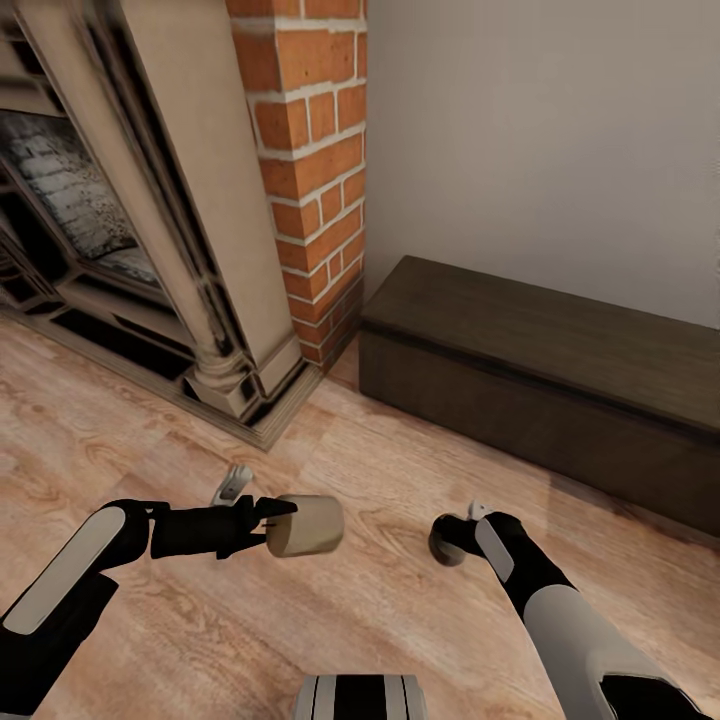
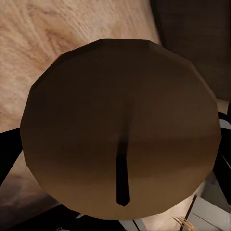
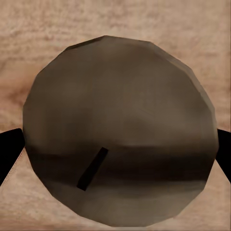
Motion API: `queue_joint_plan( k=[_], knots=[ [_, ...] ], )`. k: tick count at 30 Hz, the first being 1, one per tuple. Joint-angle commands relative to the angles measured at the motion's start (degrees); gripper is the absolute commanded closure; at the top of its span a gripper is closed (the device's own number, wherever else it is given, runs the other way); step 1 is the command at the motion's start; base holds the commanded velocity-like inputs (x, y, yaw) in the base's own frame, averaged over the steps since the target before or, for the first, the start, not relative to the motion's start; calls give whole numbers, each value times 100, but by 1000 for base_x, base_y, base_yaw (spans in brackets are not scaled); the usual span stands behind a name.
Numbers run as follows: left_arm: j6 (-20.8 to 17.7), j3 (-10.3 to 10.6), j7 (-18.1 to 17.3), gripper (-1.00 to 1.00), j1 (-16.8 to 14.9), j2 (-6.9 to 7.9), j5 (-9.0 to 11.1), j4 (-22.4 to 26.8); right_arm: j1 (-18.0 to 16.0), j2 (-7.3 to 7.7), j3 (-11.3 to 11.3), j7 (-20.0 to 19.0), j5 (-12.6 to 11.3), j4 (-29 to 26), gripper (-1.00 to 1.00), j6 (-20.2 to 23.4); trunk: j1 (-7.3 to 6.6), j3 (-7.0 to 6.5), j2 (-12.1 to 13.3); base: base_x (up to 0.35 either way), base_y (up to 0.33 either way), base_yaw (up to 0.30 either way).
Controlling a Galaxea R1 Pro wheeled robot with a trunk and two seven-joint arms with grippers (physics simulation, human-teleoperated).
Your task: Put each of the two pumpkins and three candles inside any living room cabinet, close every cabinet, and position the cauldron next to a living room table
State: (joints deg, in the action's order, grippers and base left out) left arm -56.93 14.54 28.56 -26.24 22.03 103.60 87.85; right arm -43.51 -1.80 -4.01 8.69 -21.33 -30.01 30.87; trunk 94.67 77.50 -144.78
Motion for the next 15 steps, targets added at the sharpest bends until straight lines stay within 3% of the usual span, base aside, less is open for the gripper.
queue_joint_plan(
  k=[1,5,11,15],
  knots=[
    [-2,5,50,100,-4,3,45,5,0,-5,-24,45,-62,-11,100,29,-3,-18,0,0,0,0],
    [6,7,109,100,-4,6,23,-4,0,-5,-28,53,-89,-195,100,226,-13,-107,5,0,0,0],
    [12,19,779,100,-4,-44,20,-4,0,-5,-30,53,-99,-236,100,318,-29,-241,13,0,0,-9],
    [15,22,1012,100,-4,-49,20,-4,0,-5,-34,51,-103,-248,100,364,-39,-340,19,0,0,-184]
  ],
)
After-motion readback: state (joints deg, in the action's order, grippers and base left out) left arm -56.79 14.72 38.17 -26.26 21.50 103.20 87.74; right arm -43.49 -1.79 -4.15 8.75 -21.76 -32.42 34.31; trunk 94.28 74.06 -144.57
